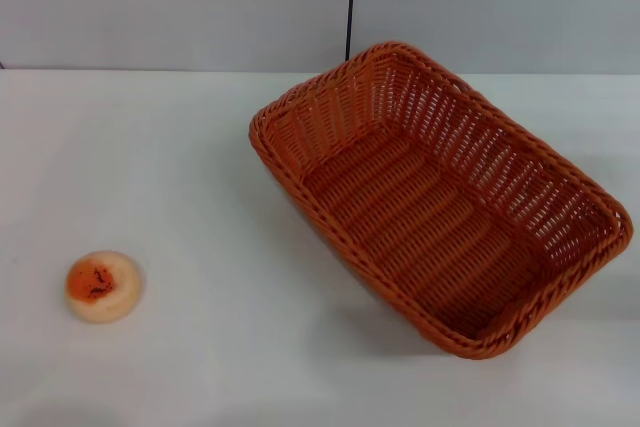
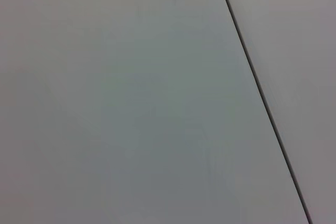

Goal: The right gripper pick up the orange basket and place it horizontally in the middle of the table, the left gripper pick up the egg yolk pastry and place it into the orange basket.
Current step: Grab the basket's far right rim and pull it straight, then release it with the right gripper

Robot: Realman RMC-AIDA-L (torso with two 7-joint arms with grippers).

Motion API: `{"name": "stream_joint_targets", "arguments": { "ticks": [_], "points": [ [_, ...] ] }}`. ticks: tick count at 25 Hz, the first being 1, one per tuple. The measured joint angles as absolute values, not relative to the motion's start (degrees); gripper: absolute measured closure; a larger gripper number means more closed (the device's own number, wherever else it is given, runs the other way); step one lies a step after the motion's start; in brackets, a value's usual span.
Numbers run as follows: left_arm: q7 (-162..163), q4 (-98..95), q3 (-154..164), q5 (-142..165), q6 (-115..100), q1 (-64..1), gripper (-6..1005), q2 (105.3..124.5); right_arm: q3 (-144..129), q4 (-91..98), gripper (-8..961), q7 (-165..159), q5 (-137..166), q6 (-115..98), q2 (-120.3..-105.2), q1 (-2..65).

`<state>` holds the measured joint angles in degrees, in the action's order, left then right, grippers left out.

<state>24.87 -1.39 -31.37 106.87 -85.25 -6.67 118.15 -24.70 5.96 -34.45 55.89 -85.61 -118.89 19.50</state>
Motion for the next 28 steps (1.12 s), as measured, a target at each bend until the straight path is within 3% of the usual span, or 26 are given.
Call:
{"name": "stream_joint_targets", "arguments": {
  "ticks": [13, 16, 28],
  "points": [
    [24.87, -1.50, -31.38, 106.88, -85.23, -6.41, 177, 118.12, -27.57, 6.76, 289, -35.27, 56.02, -85.88, -118.74, 19.37],
    [24.87, -1.50, -31.38, 106.88, -84.96, -6.41, 179, 118.12, -33.97, 16.72, 289, -47.84, 63.64, -81.15, -118.19, 18.57],
    [24.87, -1.67, -31.37, 106.88, -84.90, -6.34, 183, 118.03, -34.88, 51.95, 290, -96.58, 99.51, -77.88, -118.38, 19.05]
  ]
}}
